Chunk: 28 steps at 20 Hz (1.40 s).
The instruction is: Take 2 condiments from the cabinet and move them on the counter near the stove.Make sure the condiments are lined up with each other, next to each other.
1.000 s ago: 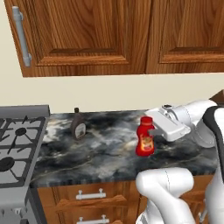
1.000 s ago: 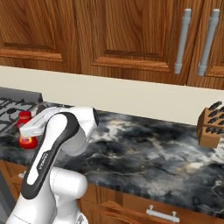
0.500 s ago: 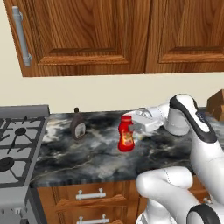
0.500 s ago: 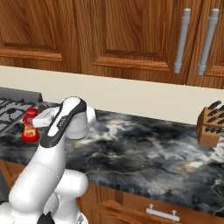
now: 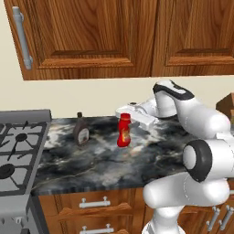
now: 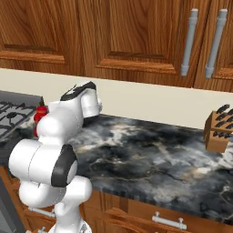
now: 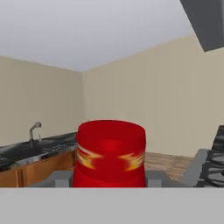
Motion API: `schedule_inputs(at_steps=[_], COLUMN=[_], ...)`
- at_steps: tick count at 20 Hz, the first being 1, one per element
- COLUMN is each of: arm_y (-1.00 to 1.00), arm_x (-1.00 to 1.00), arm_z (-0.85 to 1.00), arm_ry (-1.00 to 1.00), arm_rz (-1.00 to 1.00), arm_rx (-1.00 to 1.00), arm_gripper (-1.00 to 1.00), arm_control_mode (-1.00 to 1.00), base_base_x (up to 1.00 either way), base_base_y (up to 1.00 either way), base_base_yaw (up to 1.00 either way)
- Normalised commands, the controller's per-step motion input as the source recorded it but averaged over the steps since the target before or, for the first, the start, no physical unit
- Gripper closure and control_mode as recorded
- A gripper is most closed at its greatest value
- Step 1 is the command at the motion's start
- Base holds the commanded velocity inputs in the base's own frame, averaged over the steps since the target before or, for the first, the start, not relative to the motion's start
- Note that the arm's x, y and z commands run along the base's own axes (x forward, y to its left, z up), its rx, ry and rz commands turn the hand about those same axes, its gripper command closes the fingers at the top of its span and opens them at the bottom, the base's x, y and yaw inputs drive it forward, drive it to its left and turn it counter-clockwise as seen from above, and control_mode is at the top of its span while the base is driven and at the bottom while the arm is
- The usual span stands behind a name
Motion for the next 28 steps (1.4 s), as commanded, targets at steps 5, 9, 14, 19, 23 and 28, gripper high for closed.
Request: schedule_inputs(at_steps=[5,9,14,19,23,28], arm_y=[0.36,0.33,0.25,0.26,0.25,0.04], arm_x=[0.05,0.02,0.12,0.37,0.53,0.57], arm_z=[-0.26,-0.51,-0.52,-0.28,-0.09,-0.13], arm_ry=[-0.23,-0.05,0.0,-0.04,-0.11,-0.09], arm_rz=[0.01,-0.03,-0.05,-0.06,-0.05,-0.04], arm_rx=[0.0,0.0,0.03,0.06,0.01,0.0], arm_gripper=[1.0,1.0,1.0,1.0,1.0,1.0], arm_control_mode=[-1.0,-1.0,-1.0,-1.0,-1.0,-1.0], base_base_x=[0.0,0.0,0.0,0.0,0.0,0.0], base_base_y=[0.0,0.0,0.0,0.0,0.0,0.0], base_base_yaw=[0.0,0.0,0.0,0.0,0.0,0.0])
